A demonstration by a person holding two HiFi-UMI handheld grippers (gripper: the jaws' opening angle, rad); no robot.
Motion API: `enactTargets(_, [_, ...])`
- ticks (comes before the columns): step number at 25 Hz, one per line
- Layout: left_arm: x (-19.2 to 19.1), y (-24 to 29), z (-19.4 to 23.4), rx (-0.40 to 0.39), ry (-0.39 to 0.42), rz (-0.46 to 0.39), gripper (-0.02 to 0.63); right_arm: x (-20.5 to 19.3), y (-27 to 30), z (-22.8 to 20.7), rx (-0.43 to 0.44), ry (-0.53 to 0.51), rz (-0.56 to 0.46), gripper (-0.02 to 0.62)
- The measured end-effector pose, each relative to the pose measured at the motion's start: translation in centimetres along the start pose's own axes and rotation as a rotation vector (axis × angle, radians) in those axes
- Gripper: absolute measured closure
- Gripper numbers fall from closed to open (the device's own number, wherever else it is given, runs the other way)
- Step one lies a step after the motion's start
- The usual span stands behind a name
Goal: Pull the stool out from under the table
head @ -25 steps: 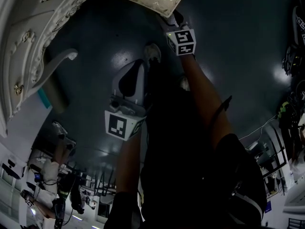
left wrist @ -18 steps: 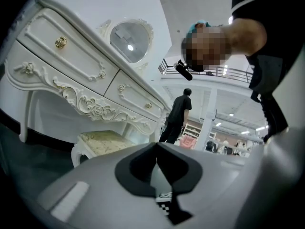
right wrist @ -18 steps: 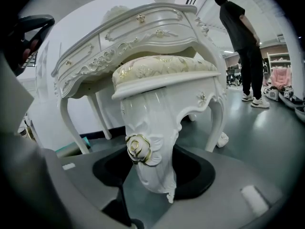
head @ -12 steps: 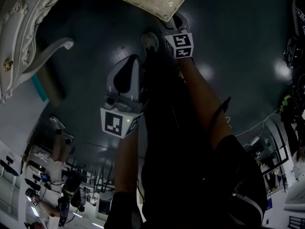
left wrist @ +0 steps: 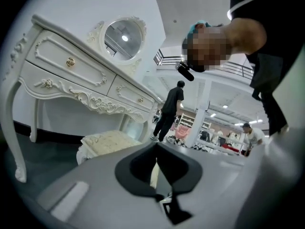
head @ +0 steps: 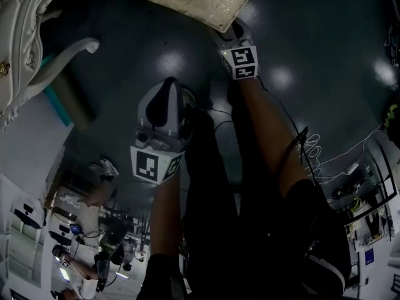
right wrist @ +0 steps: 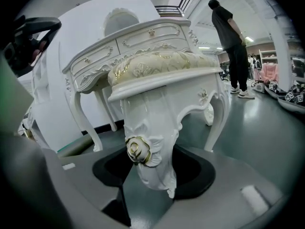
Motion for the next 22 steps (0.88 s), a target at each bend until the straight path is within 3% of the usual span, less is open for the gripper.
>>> enactTargets(8, [0.7, -4.9, 0.7, -0.084, 0.045, 0.019, 0.598, -3.4, -3.2, 4.9, -0.058, 0.054, 0.042, 0.341])
enactTargets(22, [-0.6, -12.5, 2.4, -0.163, 0.020, 0.070, 0.598, -8.5, -9.6, 12.8, -0.170, 0.145, 0.055, 0.341])
Point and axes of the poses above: the fingertips, and each gripper's own axes: y forward along the fingers, z to its left, x out of its top, the point moved 7 cm from there along -y, backward along the fingers, and after that the axes turned 11 degrees about -y, right-handed, at the moved point
